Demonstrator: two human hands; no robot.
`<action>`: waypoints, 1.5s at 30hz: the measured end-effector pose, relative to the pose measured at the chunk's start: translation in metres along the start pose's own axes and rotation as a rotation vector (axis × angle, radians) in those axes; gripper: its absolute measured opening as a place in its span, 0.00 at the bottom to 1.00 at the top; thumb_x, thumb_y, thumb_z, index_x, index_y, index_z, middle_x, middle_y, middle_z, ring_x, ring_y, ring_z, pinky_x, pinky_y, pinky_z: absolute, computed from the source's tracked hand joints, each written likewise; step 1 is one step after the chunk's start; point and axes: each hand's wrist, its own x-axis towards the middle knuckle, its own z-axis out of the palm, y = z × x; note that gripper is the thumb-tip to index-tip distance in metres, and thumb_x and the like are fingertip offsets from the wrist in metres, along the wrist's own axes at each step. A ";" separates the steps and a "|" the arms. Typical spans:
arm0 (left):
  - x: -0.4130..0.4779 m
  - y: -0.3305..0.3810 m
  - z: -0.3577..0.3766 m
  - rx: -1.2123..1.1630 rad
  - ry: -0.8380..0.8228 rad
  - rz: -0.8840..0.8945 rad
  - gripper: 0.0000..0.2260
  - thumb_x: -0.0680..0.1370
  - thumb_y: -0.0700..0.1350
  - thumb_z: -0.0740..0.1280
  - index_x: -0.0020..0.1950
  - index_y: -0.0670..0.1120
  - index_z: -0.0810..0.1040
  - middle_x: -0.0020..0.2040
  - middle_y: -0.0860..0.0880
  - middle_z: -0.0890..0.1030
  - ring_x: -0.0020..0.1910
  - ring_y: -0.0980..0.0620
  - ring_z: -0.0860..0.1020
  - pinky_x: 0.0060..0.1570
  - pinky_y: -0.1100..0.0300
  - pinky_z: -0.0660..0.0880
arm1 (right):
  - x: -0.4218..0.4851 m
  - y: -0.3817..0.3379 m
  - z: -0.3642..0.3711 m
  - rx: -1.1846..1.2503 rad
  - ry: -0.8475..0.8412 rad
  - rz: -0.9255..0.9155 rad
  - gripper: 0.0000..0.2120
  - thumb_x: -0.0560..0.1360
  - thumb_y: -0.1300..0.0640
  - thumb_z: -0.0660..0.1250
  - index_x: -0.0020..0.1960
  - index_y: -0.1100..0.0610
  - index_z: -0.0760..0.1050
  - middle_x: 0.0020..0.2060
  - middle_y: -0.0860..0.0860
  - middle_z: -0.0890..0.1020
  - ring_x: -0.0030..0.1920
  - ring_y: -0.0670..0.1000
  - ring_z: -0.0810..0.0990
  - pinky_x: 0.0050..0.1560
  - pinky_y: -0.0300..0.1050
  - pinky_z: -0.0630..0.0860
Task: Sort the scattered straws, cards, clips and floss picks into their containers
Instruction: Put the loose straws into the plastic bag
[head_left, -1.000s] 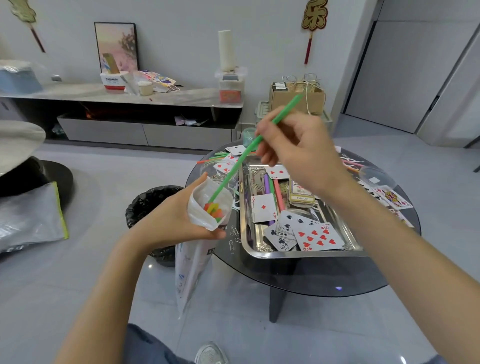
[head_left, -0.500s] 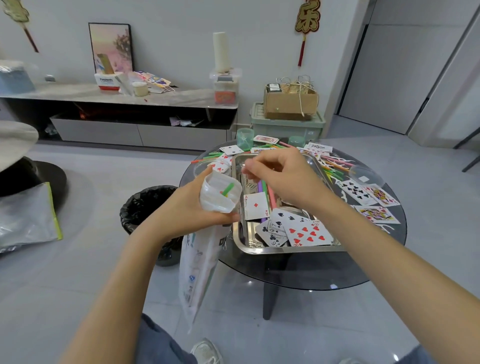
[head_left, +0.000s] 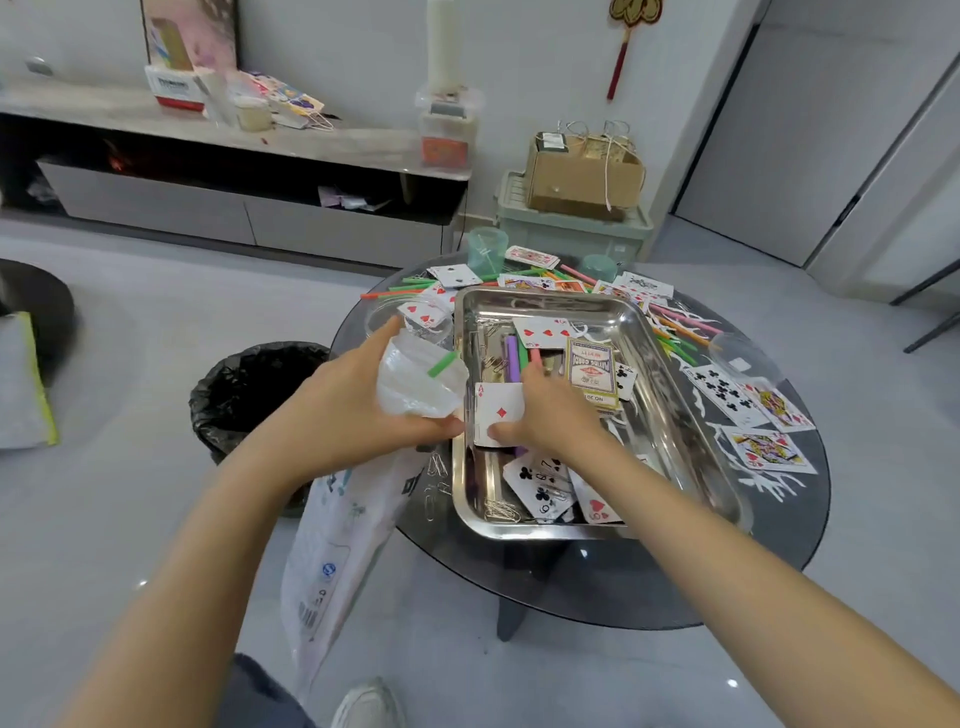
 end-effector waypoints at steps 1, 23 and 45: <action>0.000 -0.003 -0.001 0.010 0.005 -0.023 0.55 0.55 0.71 0.70 0.77 0.57 0.53 0.59 0.61 0.74 0.57 0.57 0.73 0.53 0.61 0.69 | 0.001 0.000 -0.001 -0.014 -0.009 0.008 0.36 0.70 0.43 0.71 0.68 0.62 0.61 0.62 0.58 0.73 0.51 0.56 0.76 0.40 0.46 0.72; 0.005 -0.004 0.005 0.074 -0.009 -0.020 0.58 0.53 0.73 0.69 0.78 0.55 0.52 0.56 0.59 0.71 0.55 0.56 0.70 0.53 0.60 0.67 | -0.042 0.092 -0.045 0.527 0.001 0.260 0.15 0.72 0.57 0.72 0.54 0.50 0.69 0.44 0.51 0.81 0.40 0.48 0.80 0.35 0.41 0.73; 0.005 -0.008 0.004 0.055 -0.025 -0.010 0.53 0.60 0.67 0.73 0.78 0.53 0.52 0.68 0.52 0.72 0.66 0.50 0.70 0.56 0.59 0.67 | 0.048 0.000 -0.008 -0.024 -0.036 0.169 0.10 0.74 0.58 0.64 0.38 0.58 0.66 0.35 0.52 0.72 0.41 0.55 0.74 0.30 0.42 0.66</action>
